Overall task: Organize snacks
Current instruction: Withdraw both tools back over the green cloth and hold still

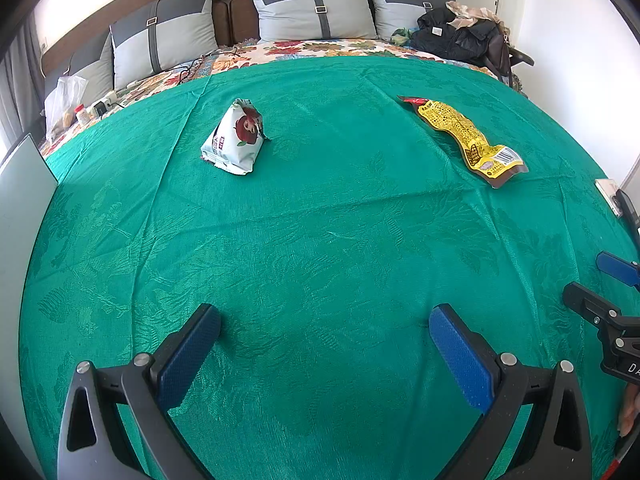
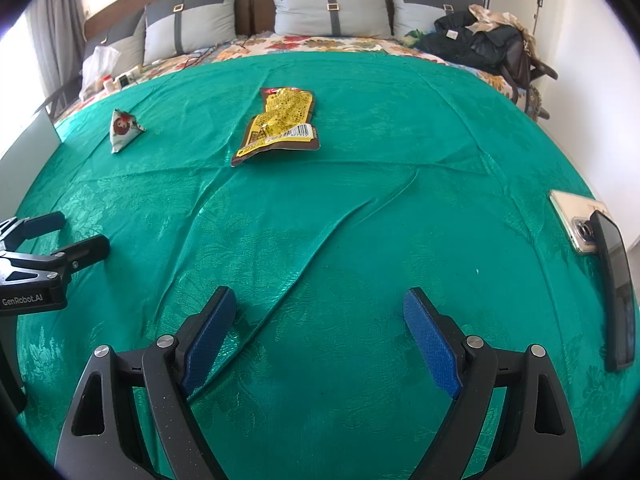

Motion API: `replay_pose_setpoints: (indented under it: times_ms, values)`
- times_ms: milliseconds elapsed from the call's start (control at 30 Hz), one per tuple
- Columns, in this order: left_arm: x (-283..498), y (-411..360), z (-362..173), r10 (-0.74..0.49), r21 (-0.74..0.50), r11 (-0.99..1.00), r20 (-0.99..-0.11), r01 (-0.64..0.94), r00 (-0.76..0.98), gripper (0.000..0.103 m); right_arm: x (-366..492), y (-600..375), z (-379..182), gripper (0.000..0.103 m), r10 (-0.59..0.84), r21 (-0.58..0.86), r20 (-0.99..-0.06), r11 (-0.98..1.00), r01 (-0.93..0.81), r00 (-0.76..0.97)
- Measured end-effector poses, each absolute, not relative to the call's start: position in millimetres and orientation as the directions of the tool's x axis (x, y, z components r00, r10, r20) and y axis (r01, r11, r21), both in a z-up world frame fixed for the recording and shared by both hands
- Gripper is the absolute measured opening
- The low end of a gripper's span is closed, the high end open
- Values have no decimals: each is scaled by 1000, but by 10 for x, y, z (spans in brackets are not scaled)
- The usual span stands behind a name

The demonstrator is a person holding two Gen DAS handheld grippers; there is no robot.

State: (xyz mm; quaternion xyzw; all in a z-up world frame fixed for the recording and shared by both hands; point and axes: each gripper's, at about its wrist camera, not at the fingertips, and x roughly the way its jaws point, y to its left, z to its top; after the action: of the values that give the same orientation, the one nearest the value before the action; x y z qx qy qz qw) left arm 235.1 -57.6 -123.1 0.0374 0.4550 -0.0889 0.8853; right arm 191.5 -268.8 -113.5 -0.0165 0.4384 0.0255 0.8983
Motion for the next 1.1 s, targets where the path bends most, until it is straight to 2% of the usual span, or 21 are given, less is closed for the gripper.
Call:
replay_pose_setpoints:
  times_ms: [1100]
  values:
    - [2345, -580, -1236, -123, -14, 981, -812, 191, 571, 103, 1920, -2674, -1136, 90, 32, -9, -790, 998, -63, 612]
